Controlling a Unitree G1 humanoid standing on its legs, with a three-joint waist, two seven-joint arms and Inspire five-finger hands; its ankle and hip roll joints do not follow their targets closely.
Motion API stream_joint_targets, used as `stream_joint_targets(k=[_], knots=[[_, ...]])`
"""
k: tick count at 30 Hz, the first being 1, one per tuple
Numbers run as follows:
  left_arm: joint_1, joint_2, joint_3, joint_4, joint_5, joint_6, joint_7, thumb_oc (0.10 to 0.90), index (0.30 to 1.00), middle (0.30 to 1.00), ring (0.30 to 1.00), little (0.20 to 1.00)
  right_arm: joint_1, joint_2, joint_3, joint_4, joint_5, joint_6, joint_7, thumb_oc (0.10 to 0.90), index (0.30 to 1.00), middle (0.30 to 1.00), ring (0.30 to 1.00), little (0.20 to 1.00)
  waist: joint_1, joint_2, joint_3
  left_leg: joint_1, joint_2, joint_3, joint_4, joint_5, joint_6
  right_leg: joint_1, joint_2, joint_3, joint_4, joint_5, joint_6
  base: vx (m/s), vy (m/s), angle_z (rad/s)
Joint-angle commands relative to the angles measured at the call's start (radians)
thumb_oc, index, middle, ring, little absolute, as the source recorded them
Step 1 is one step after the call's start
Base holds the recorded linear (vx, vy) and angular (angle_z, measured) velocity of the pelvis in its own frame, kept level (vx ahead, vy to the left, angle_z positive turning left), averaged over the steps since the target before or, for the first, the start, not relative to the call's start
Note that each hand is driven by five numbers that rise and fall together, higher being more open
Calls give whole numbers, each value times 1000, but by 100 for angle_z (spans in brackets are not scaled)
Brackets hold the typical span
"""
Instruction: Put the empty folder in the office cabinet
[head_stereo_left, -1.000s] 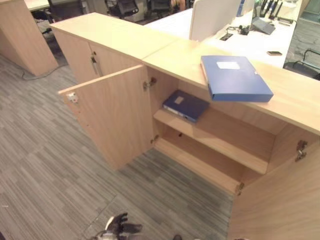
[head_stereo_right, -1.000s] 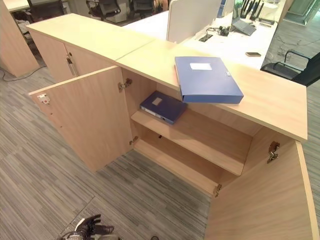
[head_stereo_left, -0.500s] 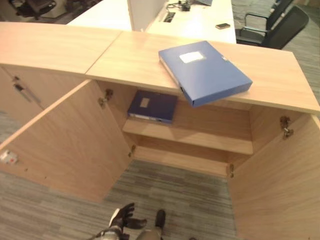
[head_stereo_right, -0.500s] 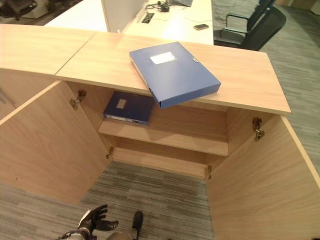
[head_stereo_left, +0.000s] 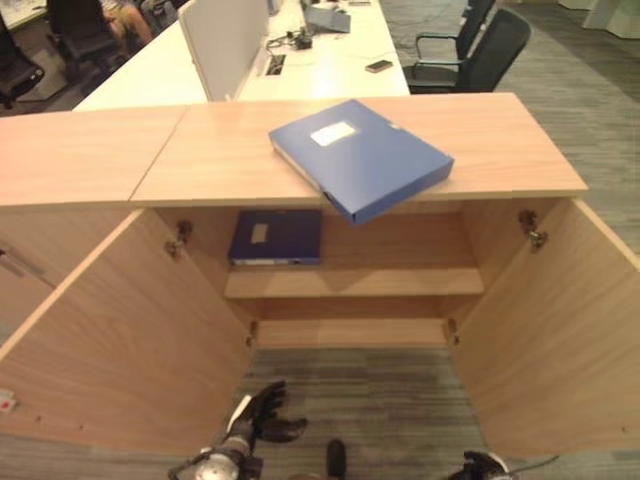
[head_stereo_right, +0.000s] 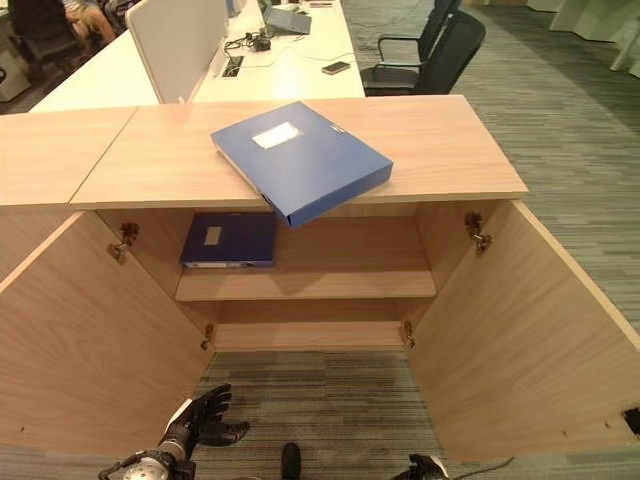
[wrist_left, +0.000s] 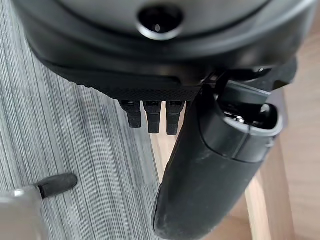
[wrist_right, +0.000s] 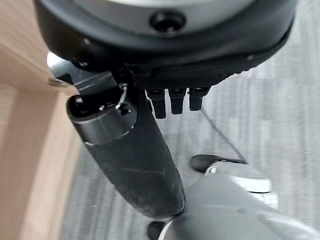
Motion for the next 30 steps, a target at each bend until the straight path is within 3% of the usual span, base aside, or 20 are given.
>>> stream_joint_targets(k=[1,5,7,13,16,20,23,26,28,30], knots=[[8,64,40,-195,-54,-67,-1,800,900,900,900,900,1,-13,41,-54,48,-26,-2,800,900,900,900,900,28,8,-27,51,-22,-45,5,-131,-27,-35,-103,-146,95,163,38,27,21,-28],[14,81,75,-311,-72,-84,9,800,900,900,900,900,-3,-3,55,-158,85,-38,7,800,900,900,900,900,17,8,-12,67,-2,-37,0,-137,-39,-107,-35,-205,-11,117,27,27,-56,-29],[15,73,87,-333,-79,-87,20,800,900,900,900,900,-6,4,59,-184,116,-38,5,800,900,900,900,900,6,-3,3,87,-5,-43,1,-145,-42,-124,-4,-202,-93,143,33,64,-75,1],[-5,40,84,-308,-75,-86,40,800,900,900,900,900,-18,18,77,-218,163,-36,21,800,900,900,900,900,-9,-17,36,140,-14,-71,1,-168,-44,-202,66,-164,-160,207,37,110,-74,-22],[-23,26,67,-287,-71,-80,37,800,900,900,900,900,-17,22,78,-210,180,-41,13,800,900,900,900,900,-10,-31,27,157,-16,-95,10,-190,-49,-164,76,-137,-184,201,22,194,-132,29],[-26,12,48,-270,-93,-74,41,800,900,900,900,900,-23,10,76,-154,175,-36,8,800,900,900,900,900,-8,-32,-7,176,24,-116,13,-211,-70,-137,93,-164,-173,167,0,288,-227,64],[-34,8,43,-257,-96,-60,51,800,900,900,900,900,-21,-4,71,-127,159,-35,-7,800,900,900,900,900,-5,-48,-8,144,61,-131,103,-249,-108,-111,99,-199,-153,114,-23,190,-254,41],[-47,7,42,-262,-76,-53,56,800,900,900,900,900,-11,-17,52,-113,168,-37,-24,800,900,900,900,900,2,-75,22,50,73,-83,333,-254,-135,-63,90,-226,-146,86,-42,91,-202,42],[-48,4,41,-269,-66,-52,58,800,900,900,900,900,-10,-22,36,-96,182,-36,-37,800,900,900,900,900,4,-90,40,-18,105,-25,434,-244,-116,-35,85,-245,-153,73,-53,45,-130,25],[-48,6,45,-274,-67,-50,57,800,900,900,900,900,-11,-24,26,-81,194,-32,-40,800,900,900,900,900,11,-101,43,-68,125,26,417,-238,-99,-11,76,-261,-169,66,-52,67,-59,26]])
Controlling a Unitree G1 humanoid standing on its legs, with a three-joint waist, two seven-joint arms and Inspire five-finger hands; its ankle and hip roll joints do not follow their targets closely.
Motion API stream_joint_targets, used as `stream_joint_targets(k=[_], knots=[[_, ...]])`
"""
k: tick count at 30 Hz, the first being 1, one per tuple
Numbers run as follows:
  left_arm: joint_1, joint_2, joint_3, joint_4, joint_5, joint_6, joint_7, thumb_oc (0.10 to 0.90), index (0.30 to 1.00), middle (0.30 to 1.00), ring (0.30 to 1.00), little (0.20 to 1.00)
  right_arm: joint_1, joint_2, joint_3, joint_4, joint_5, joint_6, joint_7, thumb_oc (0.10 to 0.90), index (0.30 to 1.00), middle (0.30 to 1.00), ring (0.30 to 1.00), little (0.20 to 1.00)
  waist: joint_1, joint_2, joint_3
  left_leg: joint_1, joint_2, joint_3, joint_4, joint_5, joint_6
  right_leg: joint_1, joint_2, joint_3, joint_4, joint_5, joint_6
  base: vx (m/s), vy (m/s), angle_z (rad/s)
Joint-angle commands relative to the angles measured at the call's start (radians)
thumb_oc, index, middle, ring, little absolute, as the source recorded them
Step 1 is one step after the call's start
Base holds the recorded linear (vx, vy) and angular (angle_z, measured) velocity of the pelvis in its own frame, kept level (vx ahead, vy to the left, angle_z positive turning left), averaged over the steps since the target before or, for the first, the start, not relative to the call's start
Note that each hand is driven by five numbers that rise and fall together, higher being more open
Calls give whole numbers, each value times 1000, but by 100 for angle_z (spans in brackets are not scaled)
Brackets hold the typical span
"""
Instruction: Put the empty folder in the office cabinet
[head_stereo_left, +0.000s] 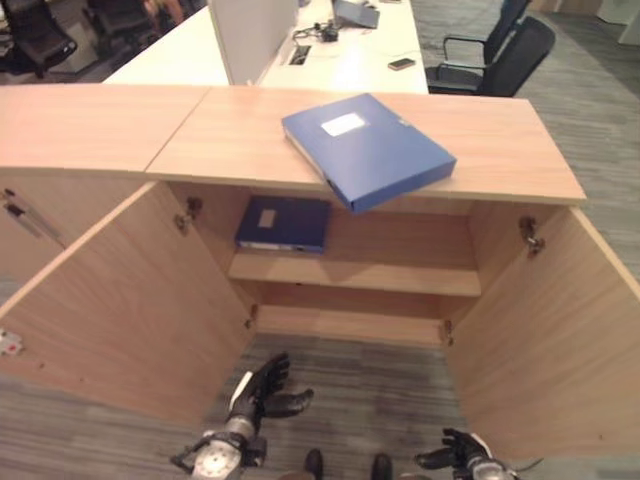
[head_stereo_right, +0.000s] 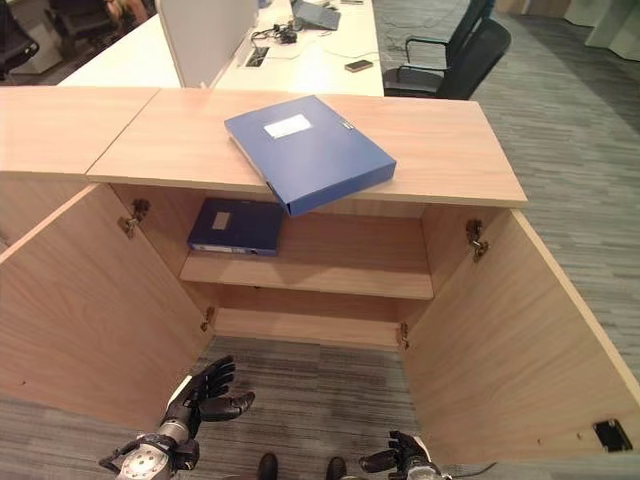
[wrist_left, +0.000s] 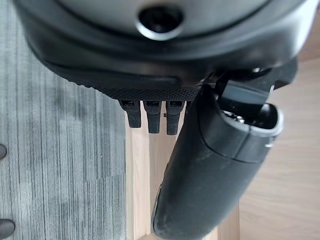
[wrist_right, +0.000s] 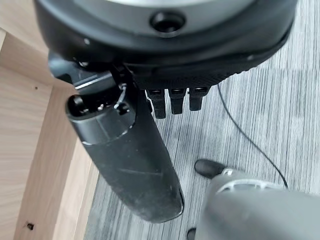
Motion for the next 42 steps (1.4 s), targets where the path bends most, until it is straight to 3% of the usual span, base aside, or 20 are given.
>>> stream_joint_targets(k=[1,5,7,14,20,23,24,25,27,28,30,32,35,36,42], knots=[[-42,14,14,-125,-6,-66,9,800,900,900,900,900,-29,-42,-21,11,49,-30,-35,800,900,900,900,900,15,-47,17,-38,56,154,217,-140,25,33,-15,-7,-55,-14,53,115,-18,27],[-21,16,39,-132,-4,-60,14,800,900,900,900,900,-22,-43,-15,2,36,-27,-33,800,900,900,900,900,52,-29,10,-144,37,135,25,34,-13,84,6,-2,-87,-32,53,149,40,17],[-15,9,46,-129,-5,-61,16,800,900,900,900,900,-21,-43,-11,-9,33,-27,-34,800,900,900,900,900,64,-18,12,-155,28,125,-20,67,-22,104,11,14,-87,-42,51,154,111,14],[9,22,54,-135,19,-69,16,800,900,900,900,900,3,-13,-16,15,14,-24,-28,800,900,900,900,900,65,12,-50,-24,-5,112,-190,81,-1,147,-5,41,-121,-49,80,185,155,-15],[27,62,122,-267,167,-108,92,800,900,900,900,900,1,20,-36,26,28,-28,-36,800,900,900,900,900,70,19,-72,21,-40,127,-205,41,27,149,-45,50,-105,-53,112,117,163,-8],[28,99,177,-358,287,-132,159,800,900,900,900,900,-3,41,-41,19,26,-34,-47,800,900,900,900,900,76,20,-72,41,-60,132,-205,14,46,119,-77,42,-10,-61,134,66,139,-3],[32,113,207,-401,331,-141,188,800,900,900,900,900,-4,49,-41,18,25,-35,-48,800,900,900,900,900,78,20,-67,53,-69,136,-205,4,55,97,-94,42,59,-57,145,40,139,-5],[36,129,253,-456,386,-153,237,800,900,900,900,900,-9,53,-37,10,29,-37,-51,800,900,900,900,900,75,19,-50,76,-80,145,-205,-14,71,45,-128,40,191,-8,160,39,167,-9],[36,139,311,-504,431,-161,304,800,900,900,900,900,-14,66,-33,4,38,-43,-57,800,900,900,900,900,80,26,-42,86,-73,154,-205,-21,78,1,-153,15,279,23,152,56,96,-19],[32,137,355,-542,465,-174,359,800,900,900,900,900,-5,76,-29,-2,47,-50,-59,800,900,900,900,900,90,23,-43,107,-69,162,-205,-51,74,-17,-190,-29,290,15,147,100,30,-28],[39,137,360,-550,470,-171,362,800,900,900,900,900,-5,78,-26,-4,48,-50,-60,800,900,900,900,900,86,21,-36,106,-69,171,-205,-40,77,-18,-193,-42,294,20,139,40,-23,-36],[30,133,385,-573,488,-184,393,800,900,900,900,900,-12,79,-26,-7,46,-51,-61,800,900,900,900,900,85,23,-36,115,-56,165,-205,-60,63,-41,-191,-63,241,-5,140,33,-80,-18],[-14,120,380,-571,504,-190,460,800,900,900,900,900,-24,65,-12,-30,50,-65,-74,800,900,900,900,900,60,18,-2,127,-33,161,-205,-47,46,-111,-137,-57,114,46,138,26,-155,-1],[-24,100,379,-601,520,-208,470,800,900,900,900,900,-12,77,-13,-26,62,-67,-74,800,900,900,900,900,53,-12,-13,136,-40,154,-205,-56,38,-47,-113,-47,-48,62,141,133,-241,25],[-16,86,363,-609,540,-224,497,800,900,900,900,900,-2,65,-17,-1,72,-77,-91,800,900,900,900,900,58,-35,-71,152,-9,152,-205,-62,13,70,-52,-52,-207,90,135,113,-141,21]])
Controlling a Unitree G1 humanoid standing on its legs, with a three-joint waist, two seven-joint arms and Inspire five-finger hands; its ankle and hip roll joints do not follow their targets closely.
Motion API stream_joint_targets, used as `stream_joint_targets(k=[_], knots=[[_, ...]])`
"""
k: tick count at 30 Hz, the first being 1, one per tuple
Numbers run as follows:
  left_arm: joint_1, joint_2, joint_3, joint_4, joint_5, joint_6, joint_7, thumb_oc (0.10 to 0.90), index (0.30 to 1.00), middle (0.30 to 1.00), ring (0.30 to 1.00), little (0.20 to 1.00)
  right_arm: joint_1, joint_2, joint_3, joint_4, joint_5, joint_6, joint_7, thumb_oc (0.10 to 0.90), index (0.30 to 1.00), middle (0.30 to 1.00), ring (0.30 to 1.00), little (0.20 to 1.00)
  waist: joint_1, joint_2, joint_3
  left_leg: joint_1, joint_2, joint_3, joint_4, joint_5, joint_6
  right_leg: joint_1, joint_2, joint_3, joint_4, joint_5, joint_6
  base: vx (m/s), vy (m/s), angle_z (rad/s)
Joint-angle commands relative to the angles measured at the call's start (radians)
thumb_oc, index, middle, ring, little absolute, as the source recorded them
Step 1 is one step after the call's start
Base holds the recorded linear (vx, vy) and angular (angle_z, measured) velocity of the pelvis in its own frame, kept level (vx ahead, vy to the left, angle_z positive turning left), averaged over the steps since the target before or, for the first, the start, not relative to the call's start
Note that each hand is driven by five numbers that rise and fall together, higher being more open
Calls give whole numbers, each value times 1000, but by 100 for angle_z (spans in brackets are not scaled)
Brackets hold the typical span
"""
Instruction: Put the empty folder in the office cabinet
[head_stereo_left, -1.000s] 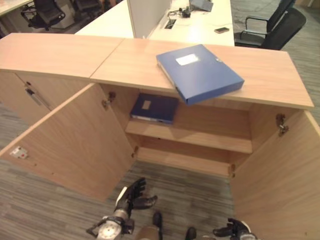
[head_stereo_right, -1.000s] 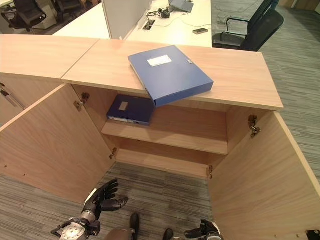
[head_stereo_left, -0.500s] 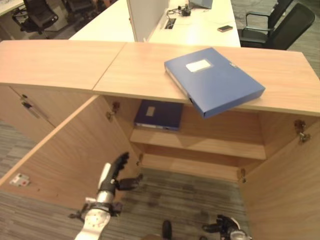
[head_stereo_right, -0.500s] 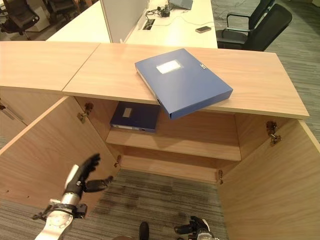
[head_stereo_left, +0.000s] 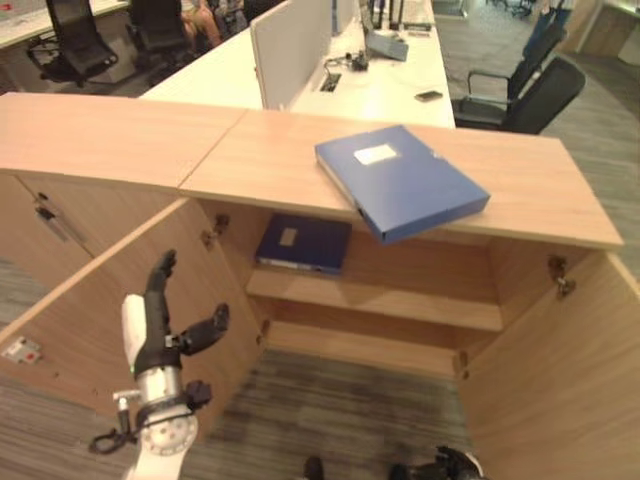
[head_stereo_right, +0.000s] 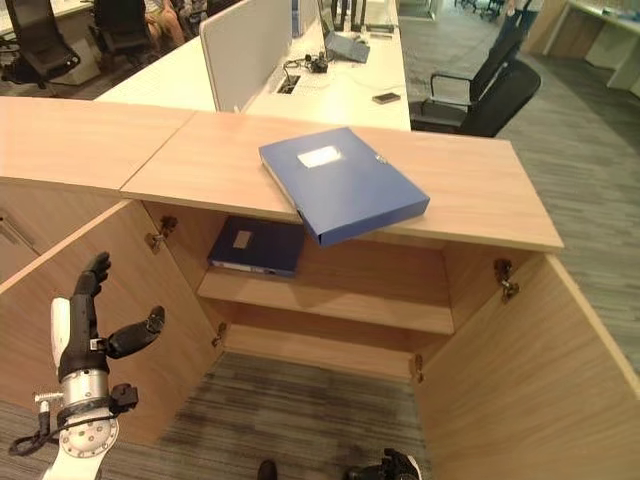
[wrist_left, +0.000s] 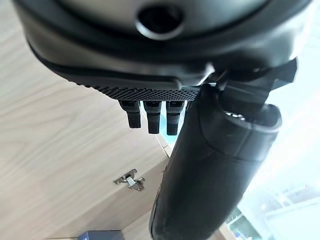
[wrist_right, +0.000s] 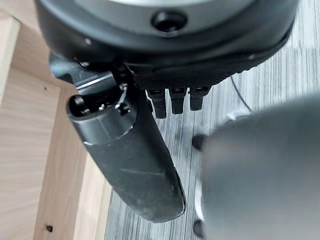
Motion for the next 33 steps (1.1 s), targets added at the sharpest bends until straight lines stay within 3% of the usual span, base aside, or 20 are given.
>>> stream_joint_targets(k=[1,10,25,33], knots=[[-96,48,20,-155,70,-121,49,800,900,900,900,900,-55,-18,15,-7,30,-50,-38,800,900,900,900,900,-13,-22,-40,44,-40,-5,-2,-120,-15,24,12,-14,-42,-30,41,76,-87,-6],[-195,237,-62,-126,220,-117,-13,800,900,900,900,900,-67,-32,23,26,15,-50,-38,800,900,900,900,900,-38,-9,-74,77,-21,10,-2,-135,-31,58,38,15,-42,-61,32,57,-30,-6],[-325,313,-123,-49,401,-87,40,800,900,900,900,900,-52,-23,30,80,7,-54,-30,800,900,900,900,900,-66,-2,-105,101,-17,23,-2,-153,-32,77,47,43,-42,-73,31,21,1,-5],[-432,346,-227,36,491,-62,49,800,900,900,900,900,-55,-24,36,87,9,-57,-30,800,900,900,900,900,-81,0,-114,109,-17,31,-2,-160,-31,80,49,55,-42,-72,32,7,5,-4]])
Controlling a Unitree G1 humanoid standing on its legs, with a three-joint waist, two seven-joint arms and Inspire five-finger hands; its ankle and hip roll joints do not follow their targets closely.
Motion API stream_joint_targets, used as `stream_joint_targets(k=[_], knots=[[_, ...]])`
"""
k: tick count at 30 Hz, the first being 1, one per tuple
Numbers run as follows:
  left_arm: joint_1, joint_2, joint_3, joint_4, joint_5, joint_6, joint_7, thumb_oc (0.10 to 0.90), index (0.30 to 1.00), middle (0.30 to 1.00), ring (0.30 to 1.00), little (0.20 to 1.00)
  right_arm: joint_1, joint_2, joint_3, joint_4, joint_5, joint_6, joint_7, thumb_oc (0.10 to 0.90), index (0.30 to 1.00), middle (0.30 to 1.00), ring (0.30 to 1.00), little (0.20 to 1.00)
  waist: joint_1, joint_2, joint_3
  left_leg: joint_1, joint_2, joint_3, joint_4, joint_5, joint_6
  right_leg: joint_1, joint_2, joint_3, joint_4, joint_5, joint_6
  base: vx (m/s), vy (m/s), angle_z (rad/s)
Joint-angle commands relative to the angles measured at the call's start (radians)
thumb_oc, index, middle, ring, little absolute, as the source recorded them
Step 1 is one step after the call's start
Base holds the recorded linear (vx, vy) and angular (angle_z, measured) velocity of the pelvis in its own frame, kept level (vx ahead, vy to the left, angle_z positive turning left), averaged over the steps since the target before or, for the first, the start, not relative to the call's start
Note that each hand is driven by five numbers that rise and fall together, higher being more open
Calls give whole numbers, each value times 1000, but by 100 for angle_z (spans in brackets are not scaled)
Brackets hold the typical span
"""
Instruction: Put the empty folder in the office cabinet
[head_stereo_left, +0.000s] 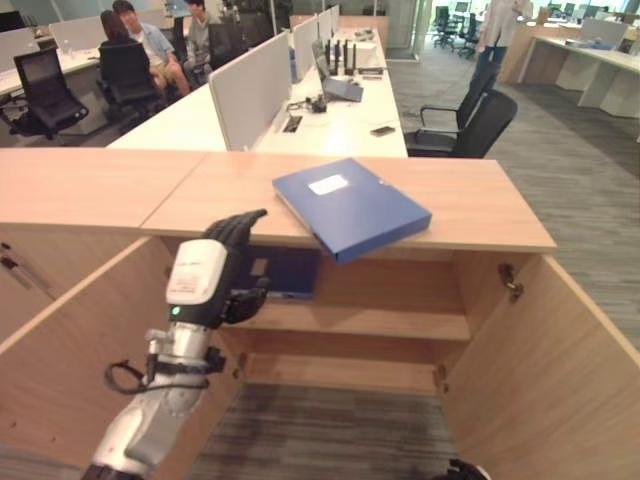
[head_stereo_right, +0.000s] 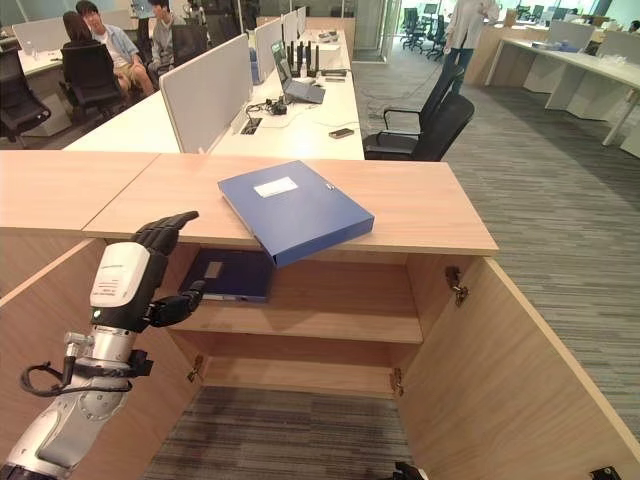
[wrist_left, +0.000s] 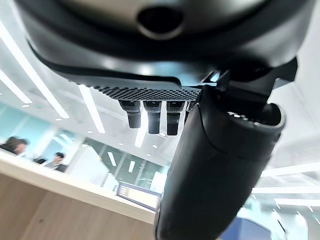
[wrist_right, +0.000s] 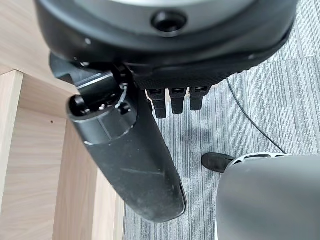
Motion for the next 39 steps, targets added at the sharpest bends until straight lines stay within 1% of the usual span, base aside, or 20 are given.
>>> stream_joint_targets(k=[1,10,13,19,31,39], knots=[[-213,52,-14,23,55,-8,94,800,900,900,900,900,-75,-10,35,37,11,-45,-15,800,900,900,900,900,-15,-25,-11,56,-50,-20,-2,-144,8,34,8,7,7,-98,61,5,10,-12],[-339,26,-122,155,111,41,114,800,900,900,900,900,-80,-15,37,48,14,-44,-23,800,900,900,900,900,-35,-22,-20,65,-52,-8,-2,-151,11,36,8,20,7,-95,64,3,10,-6],[-375,25,-142,180,123,54,123,800,900,900,900,900,-81,-17,36,50,15,-45,-26,800,900,900,900,900,-39,-21,-21,67,-52,-5,-2,-152,11,37,7,24,7,-94,64,5,7,-5],[-422,20,-162,204,143,74,140,800,900,900,900,900,-83,-15,34,58,20,-45,-28,800,900,900,900,900,-46,-18,-24,71,-53,0,-2,-155,11,37,6,30,7,-93,67,3,3,-5],[-449,16,-155,210,160,98,168,800,900,900,900,900,-85,-16,35,75,13,-43,-34,800,900,900,900,900,-51,-18,-31,76,-54,5,-2,-160,11,38,7,35,7,-94,68,2,1,-1],[-512,22,-211,245,163,101,160,800,900,900,900,900,-93,-21,41,84,16,-42,-33,800,900,900,900,900,-59,-17,-33,80,-54,9,-2,-161,10,38,6,39,7,-91,69,0,0,0]])
